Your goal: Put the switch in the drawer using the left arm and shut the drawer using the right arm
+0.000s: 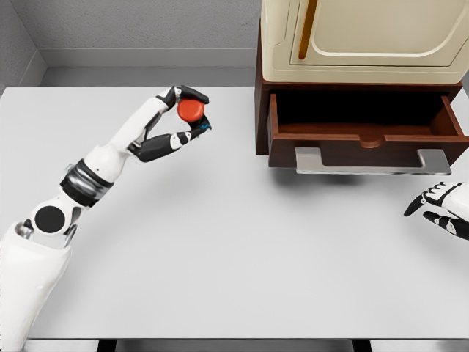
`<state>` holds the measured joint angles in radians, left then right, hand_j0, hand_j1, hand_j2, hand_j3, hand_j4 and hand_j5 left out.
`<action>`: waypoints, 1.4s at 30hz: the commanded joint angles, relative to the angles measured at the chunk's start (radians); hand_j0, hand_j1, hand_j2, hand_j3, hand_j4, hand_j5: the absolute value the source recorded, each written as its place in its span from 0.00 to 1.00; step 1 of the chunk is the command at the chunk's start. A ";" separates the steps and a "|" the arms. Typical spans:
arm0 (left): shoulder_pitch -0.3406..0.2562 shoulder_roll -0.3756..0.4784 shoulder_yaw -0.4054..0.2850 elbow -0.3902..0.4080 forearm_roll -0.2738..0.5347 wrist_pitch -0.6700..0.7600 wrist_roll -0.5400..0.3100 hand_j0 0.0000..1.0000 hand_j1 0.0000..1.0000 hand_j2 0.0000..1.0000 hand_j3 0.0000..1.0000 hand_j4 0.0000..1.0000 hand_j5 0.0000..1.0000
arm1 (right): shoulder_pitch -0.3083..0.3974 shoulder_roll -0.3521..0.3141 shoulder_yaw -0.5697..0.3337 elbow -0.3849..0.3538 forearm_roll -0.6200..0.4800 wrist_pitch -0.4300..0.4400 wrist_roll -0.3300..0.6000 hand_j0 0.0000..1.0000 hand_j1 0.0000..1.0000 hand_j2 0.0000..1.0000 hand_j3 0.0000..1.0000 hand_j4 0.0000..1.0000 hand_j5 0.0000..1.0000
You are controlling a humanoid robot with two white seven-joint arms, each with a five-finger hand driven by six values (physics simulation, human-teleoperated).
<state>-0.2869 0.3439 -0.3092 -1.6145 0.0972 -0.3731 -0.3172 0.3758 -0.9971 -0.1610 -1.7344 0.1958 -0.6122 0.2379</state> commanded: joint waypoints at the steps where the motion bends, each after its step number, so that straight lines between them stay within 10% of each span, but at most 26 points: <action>1: 0.000 -0.032 -0.021 -0.019 -0.017 0.036 0.000 0.43 0.43 0.43 0.43 0.43 0.43 | 0.000 -0.001 0.000 -0.001 -0.007 0.001 0.000 0.51 0.51 0.51 0.51 0.51 0.51; 9: -0.049 -0.109 -0.036 -0.034 -0.050 0.037 0.000 0.43 0.43 0.43 0.43 0.43 0.43 | 0.000 -0.001 0.000 -0.001 -0.007 0.001 0.000 0.51 0.51 0.51 0.51 0.51 0.51; 24: -0.146 -0.344 -0.042 0.022 -0.379 0.072 0.000 0.43 0.43 0.43 0.43 0.43 0.43 | 0.000 -0.002 -0.002 0.001 -0.007 0.001 0.000 0.51 0.51 0.51 0.51 0.51 0.51; 42: -0.258 -0.344 -0.160 0.125 -0.596 0.071 0.001 0.43 0.43 0.43 0.43 0.43 0.43 | 0.000 -0.002 -0.002 0.001 -0.007 0.001 0.000 0.51 0.51 0.51 0.51 0.51 0.51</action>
<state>-0.5492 0.0002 -0.4551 -1.5008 -0.4869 -0.3026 -0.3167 0.3758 -0.9979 -0.1623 -1.7330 0.1957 -0.6122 0.2381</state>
